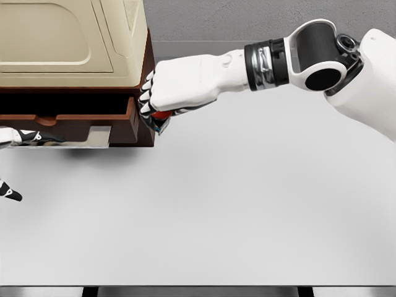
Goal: Open the cabinet drawer with left arm, and place a switch into the drawer with right arm
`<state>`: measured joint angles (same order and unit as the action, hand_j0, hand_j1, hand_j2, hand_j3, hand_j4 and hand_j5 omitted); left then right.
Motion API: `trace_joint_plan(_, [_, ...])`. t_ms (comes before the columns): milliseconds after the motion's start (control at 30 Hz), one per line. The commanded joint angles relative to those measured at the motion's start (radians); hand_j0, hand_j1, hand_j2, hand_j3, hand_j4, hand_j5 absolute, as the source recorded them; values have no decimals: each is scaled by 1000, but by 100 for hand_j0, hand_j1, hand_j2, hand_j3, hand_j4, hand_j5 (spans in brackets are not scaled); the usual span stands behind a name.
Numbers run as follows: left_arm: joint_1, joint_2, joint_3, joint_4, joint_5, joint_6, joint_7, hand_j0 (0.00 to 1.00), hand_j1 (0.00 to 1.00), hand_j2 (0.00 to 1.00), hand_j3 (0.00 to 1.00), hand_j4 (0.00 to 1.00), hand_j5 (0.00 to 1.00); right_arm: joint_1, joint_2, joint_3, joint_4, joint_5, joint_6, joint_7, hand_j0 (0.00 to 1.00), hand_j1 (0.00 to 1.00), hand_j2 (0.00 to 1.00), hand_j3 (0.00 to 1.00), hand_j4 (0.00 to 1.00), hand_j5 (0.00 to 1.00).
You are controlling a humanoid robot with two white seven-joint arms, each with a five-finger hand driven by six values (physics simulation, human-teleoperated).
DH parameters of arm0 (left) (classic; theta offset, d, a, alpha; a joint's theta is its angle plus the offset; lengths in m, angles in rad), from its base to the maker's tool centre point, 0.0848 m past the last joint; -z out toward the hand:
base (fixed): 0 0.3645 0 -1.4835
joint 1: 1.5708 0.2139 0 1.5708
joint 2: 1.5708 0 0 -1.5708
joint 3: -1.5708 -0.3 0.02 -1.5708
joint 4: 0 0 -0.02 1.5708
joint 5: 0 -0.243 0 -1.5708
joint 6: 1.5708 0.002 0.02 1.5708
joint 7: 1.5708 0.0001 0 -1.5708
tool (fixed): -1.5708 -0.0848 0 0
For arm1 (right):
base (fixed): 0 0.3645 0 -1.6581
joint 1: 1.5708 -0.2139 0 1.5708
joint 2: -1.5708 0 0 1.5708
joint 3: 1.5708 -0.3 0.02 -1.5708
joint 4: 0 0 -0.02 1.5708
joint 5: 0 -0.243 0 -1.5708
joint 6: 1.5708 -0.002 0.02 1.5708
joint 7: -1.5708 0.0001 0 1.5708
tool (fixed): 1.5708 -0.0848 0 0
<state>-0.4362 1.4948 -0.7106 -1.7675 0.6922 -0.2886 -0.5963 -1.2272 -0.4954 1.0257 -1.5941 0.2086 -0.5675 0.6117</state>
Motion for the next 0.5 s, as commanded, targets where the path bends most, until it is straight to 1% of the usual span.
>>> trace_joint_plan(0, [1, -1, -15, 3, -26, -6, -15, 100, 100, 100, 100, 100, 100, -3, 14, -1, 0, -6, 20, -1, 47, 47, 47, 47, 47, 47])
trace_joint_plan(100, [8, 4, -15, 3, 3, -6, -15, 100, 100, 100, 100, 100, 100, -11, 34, -1, 0, -6, 54, -1, 47, 47, 47, 47, 47, 47])
trace_joint_plan(133, [11, 18, -15, 3, 10, -6, -15, 100, 100, 100, 100, 100, 100, -11, 35, -1, 0, -6, 57, -1, 47, 47, 47, 47, 47, 47])
trace_joint_plan(200, [21, 21, -15, 3, 13, -6, -15, 100, 100, 100, 100, 100, 100, -20, 52, -1, 2, -6, 84, -1, 47, 47, 47, 47, 47, 47])
trace_joint_plan(333, [22, 58, -15, 3, 27, -6, -15, 100, 100, 100, 100, 100, 100, -34, 75, -1, 5, -6, 115, -1, 47, 47, 47, 47, 47, 47])
trace_joint_plan(467, [22, 71, -23, 3, 36, -6, -15, 100, 100, 100, 100, 100, 100, -52, 117, 2, 16, -8, 153, -1, 47, 47, 47, 47, 47, 47])
